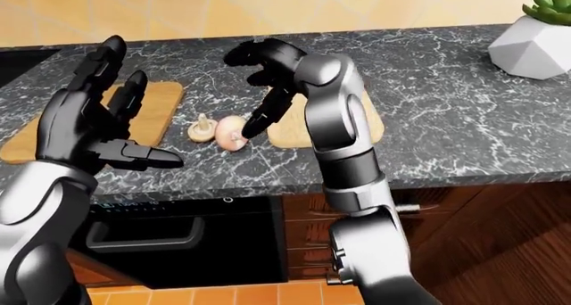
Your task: Place the onion and the mushroom on separate cutting boards.
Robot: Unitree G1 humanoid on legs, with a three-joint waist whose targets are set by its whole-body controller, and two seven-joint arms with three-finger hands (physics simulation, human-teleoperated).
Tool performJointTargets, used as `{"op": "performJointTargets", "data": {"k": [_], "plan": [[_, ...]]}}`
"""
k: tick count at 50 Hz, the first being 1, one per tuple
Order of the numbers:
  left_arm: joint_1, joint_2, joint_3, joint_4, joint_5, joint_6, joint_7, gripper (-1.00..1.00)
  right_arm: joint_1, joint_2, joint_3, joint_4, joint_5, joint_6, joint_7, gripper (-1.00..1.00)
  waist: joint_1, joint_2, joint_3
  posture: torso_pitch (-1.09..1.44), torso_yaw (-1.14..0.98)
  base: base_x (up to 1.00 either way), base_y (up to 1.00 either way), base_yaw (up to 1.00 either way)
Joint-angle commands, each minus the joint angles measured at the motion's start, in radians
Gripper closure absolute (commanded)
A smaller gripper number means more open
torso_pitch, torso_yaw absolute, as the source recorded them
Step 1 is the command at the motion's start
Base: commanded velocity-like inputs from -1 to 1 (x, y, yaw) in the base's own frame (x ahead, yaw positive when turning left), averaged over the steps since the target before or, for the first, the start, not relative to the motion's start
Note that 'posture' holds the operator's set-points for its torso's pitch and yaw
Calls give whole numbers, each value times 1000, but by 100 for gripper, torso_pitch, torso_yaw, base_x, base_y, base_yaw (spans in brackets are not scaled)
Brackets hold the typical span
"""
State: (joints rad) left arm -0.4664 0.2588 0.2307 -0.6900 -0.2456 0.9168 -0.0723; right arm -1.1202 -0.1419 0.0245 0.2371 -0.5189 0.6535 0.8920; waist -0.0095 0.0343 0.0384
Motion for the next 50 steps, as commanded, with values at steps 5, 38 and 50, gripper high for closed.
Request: {"op": "performJointTargets", "data": {"k": [5, 38, 50], "plan": [[-17, 16, 21, -21, -14, -38, 6, -100, -31, 32, 6, -1, 8, -52, -35, -61, 0, 5, -27, 0, 0, 0, 0, 0], [-4, 35, 36, -14, -39, -57, 18, -100, 111, 116, 40, 42, -52, -233, -102, -42, -3, 9, -27, 0, 0, 0, 0, 0], [4, 37, 45, -20, -50, -57, 20, -100, 144, 122, 43, 17, -60, -236, -99, 100, -1, 9, -28, 0, 0, 0, 0, 0]]}}
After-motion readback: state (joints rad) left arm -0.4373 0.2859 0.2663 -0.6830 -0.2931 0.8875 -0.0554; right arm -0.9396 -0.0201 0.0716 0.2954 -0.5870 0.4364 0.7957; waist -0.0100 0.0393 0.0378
